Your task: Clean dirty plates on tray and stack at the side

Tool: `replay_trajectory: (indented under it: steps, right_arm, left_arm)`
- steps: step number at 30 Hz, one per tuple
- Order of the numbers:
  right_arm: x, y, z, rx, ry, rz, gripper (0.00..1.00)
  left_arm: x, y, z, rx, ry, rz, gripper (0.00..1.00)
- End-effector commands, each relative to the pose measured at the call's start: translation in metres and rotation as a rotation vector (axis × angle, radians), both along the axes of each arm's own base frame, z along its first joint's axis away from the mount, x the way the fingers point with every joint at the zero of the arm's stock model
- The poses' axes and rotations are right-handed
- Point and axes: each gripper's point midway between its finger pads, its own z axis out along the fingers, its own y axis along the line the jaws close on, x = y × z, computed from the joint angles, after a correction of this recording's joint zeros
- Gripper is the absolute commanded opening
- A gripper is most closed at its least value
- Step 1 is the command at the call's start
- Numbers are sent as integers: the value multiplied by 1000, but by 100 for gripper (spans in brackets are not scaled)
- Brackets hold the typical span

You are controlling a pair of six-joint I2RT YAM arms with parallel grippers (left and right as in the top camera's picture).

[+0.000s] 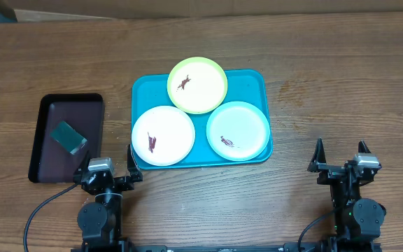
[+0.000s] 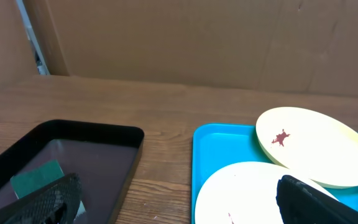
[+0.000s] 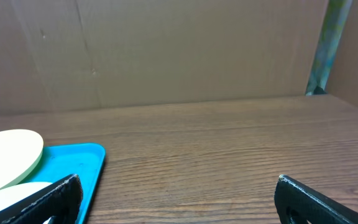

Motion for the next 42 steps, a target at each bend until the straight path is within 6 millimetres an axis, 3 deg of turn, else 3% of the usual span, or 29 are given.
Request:
replay_trajectory:
  steps: [1, 30, 33, 35, 37, 39, 42]
  right_arm:
    - [0, 0, -1, -8, -8, 0, 100]
    - [0, 0, -1, -8, -8, 0, 100]
    - [0, 0, -1, -8, -8, 0, 100]
    - [0, 0, -1, -8, -8, 0, 100]
    - [0, 0, -1, -8, -8, 0, 100]
    - [0, 0, -1, -8, -8, 0, 100]
    - [0, 0, -1, -8, -8, 0, 100]
  left_arm:
    - [0, 0, 1, -20, -13, 3, 100]
    - [0, -1, 2, -28, -17, -2, 100]
    - [0, -36, 6, -204, -32, -192, 100]
    - [-7, -73, 11, -422, -8, -397, 100]
    - [-27, -115, 12, -663, 102, -635, 100]
    - [-36, -127, 12, -791, 168, -702, 99]
    - [-35, -126, 16, -908, 183, -678, 100]
